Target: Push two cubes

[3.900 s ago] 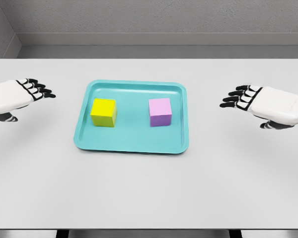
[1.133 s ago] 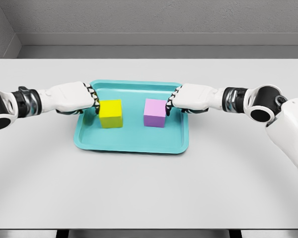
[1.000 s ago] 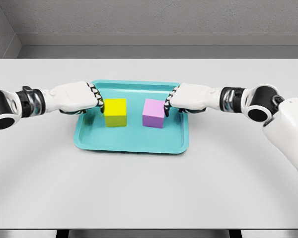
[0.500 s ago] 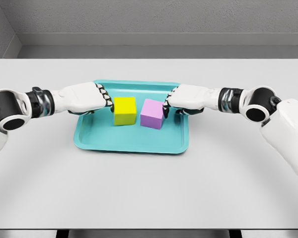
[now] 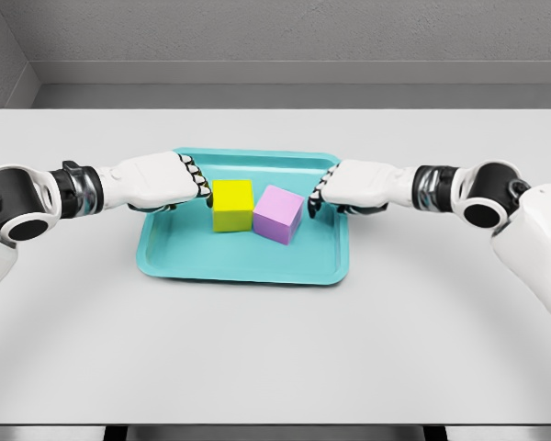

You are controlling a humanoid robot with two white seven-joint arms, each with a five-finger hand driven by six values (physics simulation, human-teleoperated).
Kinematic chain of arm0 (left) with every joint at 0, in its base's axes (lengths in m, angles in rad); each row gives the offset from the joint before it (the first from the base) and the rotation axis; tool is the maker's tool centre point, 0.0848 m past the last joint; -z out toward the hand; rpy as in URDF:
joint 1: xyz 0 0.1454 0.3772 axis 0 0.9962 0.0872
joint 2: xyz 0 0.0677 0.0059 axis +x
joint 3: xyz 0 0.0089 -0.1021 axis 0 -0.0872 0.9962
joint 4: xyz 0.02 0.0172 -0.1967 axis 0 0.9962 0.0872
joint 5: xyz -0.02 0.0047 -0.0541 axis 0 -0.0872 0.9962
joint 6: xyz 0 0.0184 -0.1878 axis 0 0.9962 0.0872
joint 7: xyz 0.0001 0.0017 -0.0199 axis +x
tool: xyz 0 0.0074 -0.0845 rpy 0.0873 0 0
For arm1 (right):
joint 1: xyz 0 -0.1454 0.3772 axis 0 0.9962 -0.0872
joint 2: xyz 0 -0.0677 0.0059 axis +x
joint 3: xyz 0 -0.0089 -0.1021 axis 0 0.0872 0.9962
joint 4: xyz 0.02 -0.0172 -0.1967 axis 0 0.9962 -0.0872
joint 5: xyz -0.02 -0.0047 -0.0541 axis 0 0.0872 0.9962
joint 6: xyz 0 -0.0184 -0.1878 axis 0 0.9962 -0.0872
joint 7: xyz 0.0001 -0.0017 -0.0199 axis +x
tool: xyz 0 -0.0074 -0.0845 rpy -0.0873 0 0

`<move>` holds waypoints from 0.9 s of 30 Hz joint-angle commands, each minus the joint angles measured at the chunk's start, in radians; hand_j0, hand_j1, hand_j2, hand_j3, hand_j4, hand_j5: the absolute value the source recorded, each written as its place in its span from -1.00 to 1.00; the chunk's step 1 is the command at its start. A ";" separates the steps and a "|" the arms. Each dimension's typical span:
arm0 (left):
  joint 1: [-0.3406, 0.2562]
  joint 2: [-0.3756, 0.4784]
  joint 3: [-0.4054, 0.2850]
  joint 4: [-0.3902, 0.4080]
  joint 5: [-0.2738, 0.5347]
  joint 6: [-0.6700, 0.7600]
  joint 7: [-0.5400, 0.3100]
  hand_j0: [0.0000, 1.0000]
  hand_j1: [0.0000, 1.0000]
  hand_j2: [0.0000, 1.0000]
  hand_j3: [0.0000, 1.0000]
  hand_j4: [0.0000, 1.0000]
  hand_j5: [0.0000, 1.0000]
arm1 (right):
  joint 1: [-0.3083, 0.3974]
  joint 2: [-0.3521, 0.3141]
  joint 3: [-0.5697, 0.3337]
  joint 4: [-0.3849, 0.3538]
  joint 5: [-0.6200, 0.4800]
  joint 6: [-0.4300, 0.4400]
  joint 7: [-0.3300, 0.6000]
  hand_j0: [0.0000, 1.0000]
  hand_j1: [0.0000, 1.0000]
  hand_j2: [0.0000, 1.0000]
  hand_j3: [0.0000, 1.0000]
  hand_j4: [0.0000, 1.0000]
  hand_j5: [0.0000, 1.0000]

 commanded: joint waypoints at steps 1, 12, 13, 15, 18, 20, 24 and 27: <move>0.000 0.001 0.001 -0.001 0.004 0.003 0.001 0.41 0.41 0.41 0.41 0.41 0.41 | -0.002 0.006 0.002 0.001 -0.003 0.002 0.000 0.20 0.20 0.20 0.20 0.20 0.20; -0.002 0.001 0.001 -0.001 0.004 0.003 0.001 0.41 0.41 0.41 0.41 0.41 0.41 | -0.011 0.049 0.007 0.036 0.008 0.002 0.000 0.20 0.20 0.20 0.20 0.20 0.20; -0.002 0.001 0.001 -0.001 0.004 0.003 0.001 0.41 0.41 0.41 0.41 0.41 0.41 | -0.017 0.049 0.007 0.039 0.008 0.002 0.000 0.20 0.20 0.20 0.20 0.20 0.20; -0.002 0.001 0.001 -0.001 0.004 0.003 0.001 0.41 0.41 0.41 0.41 0.41 0.41 | -0.021 0.051 0.007 0.056 0.008 0.002 0.000 0.20 0.20 0.20 0.20 0.20 0.20; -0.002 0.001 0.001 -0.001 0.004 0.003 0.001 0.41 0.41 0.41 0.41 0.41 0.41 | -0.021 0.051 0.007 0.056 0.008 0.002 0.000 0.20 0.20 0.20 0.20 0.20 0.20; -0.006 0.001 0.001 -0.001 0.004 0.003 0.001 0.41 0.41 0.41 0.41 0.41 0.41 | -0.023 0.052 0.007 0.058 0.008 0.002 0.000 0.20 0.20 0.20 0.20 0.20 0.20; -0.009 0.001 0.002 -0.001 0.004 0.003 0.001 0.41 0.41 0.41 0.41 0.41 0.41 | -0.041 0.069 0.007 0.078 0.008 0.002 0.000 0.20 0.20 0.20 0.20 0.20 0.20; -0.011 0.001 0.001 -0.001 0.004 0.003 0.001 0.41 0.41 0.41 0.41 0.41 0.41 | -0.043 0.071 0.007 0.079 0.008 0.002 0.000 0.20 0.20 0.20 0.20 0.20 0.20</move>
